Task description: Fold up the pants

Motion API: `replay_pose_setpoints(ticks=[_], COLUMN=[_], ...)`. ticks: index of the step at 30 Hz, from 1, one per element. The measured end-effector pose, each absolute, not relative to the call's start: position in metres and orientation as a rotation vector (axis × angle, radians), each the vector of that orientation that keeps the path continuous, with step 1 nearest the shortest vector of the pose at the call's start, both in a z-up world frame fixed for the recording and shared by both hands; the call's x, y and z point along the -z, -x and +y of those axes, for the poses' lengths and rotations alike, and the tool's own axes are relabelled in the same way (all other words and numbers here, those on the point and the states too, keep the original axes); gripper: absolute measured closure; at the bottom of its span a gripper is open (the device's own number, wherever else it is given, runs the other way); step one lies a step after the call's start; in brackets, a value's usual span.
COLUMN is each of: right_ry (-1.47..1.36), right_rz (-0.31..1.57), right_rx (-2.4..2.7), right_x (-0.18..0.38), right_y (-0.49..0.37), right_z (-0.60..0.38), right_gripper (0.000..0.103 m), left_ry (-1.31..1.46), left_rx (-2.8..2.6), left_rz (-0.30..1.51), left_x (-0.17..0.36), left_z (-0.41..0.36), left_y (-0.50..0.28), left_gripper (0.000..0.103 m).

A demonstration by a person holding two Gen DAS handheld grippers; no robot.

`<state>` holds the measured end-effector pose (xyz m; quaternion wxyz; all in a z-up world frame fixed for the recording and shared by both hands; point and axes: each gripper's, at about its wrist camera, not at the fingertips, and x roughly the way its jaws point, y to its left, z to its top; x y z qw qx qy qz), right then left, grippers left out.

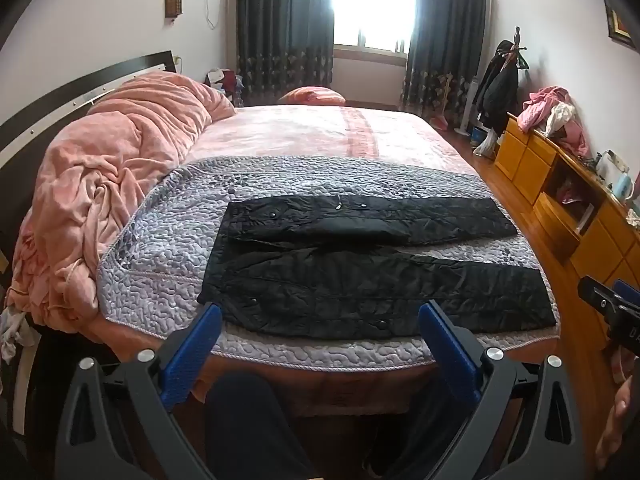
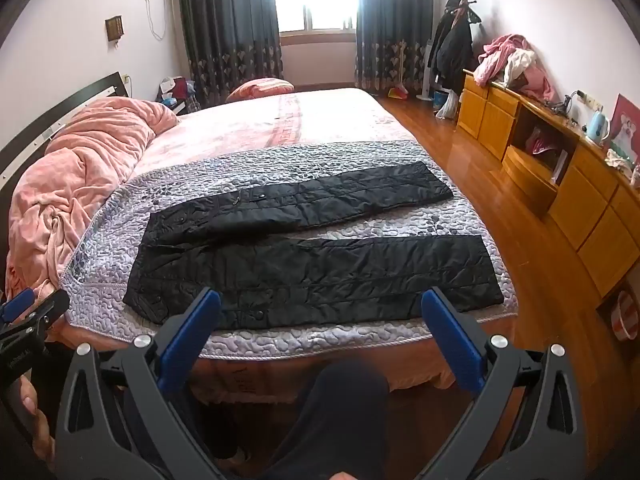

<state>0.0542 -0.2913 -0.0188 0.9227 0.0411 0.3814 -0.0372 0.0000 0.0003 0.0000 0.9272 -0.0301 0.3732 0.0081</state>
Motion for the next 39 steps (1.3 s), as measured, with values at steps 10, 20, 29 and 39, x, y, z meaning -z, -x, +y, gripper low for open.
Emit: replay_pose_setpoints(ticks=[10,20,29,39], right_ry=[-0.083,-0.087,-0.089,-0.09], right_rz=[0.792,0.798,0.798,0.801], right_rx=[0.077,0.078,0.077,0.075], right_x=[0.019,0.021,0.024,0.026], right_y=[-0.054,-0.057,-0.058,-0.059], right_z=[-0.294,-0.293,-0.291,-0.294], right_gripper=[0.003,0.003,0.003,0.002], left_ry=[0.059,0.055,0.055,0.055], left_rx=[-0.02,-0.022,-0.023,-0.023], left_rz=[0.773,0.775,0.776,0.777], left_x=[0.0,0.008,0.006,0.008], left_z=[0.0,0.002,0.001,-0.002], left_y=[-0.001,-0.003,-0.004,-0.005], left_gripper=[0.004,0.004,0.004,0.004])
